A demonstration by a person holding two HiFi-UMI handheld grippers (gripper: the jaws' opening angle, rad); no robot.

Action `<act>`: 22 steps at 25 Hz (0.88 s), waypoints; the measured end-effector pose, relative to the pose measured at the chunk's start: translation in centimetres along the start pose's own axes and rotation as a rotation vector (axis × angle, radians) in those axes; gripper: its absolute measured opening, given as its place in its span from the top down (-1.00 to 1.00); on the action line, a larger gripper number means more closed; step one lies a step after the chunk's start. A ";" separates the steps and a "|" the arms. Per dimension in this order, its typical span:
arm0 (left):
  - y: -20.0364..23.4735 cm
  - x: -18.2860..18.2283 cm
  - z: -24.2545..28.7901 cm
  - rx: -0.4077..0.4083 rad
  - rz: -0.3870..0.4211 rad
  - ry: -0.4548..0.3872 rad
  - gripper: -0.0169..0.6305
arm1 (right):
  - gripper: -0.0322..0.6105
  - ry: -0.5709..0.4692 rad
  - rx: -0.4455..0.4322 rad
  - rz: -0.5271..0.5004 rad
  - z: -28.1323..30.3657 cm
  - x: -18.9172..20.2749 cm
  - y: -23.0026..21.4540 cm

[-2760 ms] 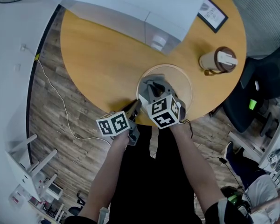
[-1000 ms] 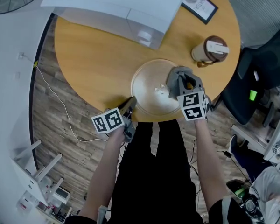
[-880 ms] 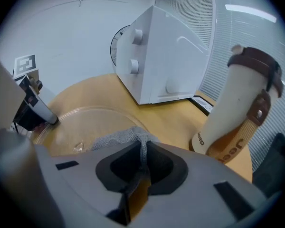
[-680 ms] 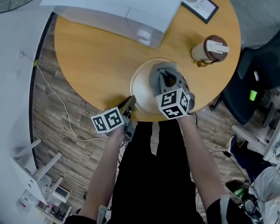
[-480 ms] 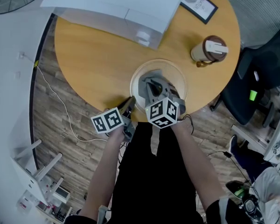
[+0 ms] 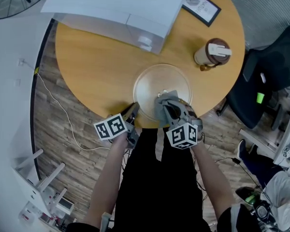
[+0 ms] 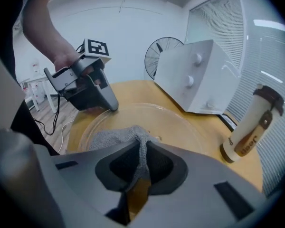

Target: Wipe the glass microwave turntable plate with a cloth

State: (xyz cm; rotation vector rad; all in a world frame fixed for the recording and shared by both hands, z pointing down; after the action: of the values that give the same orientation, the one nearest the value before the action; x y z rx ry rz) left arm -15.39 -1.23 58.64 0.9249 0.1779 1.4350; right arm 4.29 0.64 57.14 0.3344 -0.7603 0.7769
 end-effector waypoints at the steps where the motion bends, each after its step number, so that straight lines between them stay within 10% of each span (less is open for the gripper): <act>1: 0.0 0.0 0.0 0.001 0.001 0.002 0.86 | 0.75 -0.003 0.019 0.011 -0.1 0.2 -0.8; 9: -0.2 0.0 0.2 -0.002 0.019 0.002 0.86 | 0.78 -0.019 0.176 0.052 2.2 -1.9 -6.4; 22: -0.2 0.3 0.2 -0.024 0.082 -0.019 0.85 | 0.81 0.028 0.181 -0.007 1.8 -1.4 0.1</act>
State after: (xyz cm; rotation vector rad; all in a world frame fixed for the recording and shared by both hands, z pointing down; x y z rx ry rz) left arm -15.08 -1.02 58.75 0.9353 0.1095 1.5001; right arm 2.65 -0.95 57.37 0.4879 -0.6632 0.8439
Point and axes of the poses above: the fingertips, and each gripper's own axes: z forward along the fingers, y to its left, x out of its underside, the point moved 7 cm from there along -z, backward along the fingers, and after that the axes turned 14 degrees about z, right-handed, at the moved point
